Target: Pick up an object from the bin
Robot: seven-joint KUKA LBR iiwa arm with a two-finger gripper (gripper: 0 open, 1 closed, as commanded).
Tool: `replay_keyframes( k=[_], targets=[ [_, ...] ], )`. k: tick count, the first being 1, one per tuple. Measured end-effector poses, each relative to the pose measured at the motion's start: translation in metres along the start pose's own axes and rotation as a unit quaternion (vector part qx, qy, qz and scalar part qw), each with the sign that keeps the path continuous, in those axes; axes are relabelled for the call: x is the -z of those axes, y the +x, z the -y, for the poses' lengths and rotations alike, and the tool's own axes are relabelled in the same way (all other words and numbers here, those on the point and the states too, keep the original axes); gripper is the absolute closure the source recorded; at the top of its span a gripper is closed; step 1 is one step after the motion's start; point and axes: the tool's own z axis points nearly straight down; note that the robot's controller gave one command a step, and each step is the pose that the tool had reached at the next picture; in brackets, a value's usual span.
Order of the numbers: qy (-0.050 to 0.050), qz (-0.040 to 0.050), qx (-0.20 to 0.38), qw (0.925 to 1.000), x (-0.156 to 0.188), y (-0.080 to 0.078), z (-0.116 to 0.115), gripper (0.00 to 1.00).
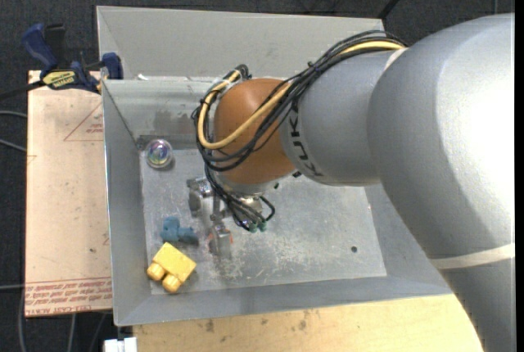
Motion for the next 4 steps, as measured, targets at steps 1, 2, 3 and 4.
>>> replay_keyframes(
  k=[1,2,3,4],
  targets=[
    [-0.001,0.0051,-0.003,1.0,0.004,-0.004,0.002,1.0],
    [0.0,0.0039,-0.004,1.0,0.003,-0.003,0.003,0.0],
    [0.002,0.0022,0.066,0.9978,0.038,0.026,0.046,0.0],
    [0.001,0.0035,0.076,0.9971,-0.007,0.064,0.012,0.0]
  ],
)
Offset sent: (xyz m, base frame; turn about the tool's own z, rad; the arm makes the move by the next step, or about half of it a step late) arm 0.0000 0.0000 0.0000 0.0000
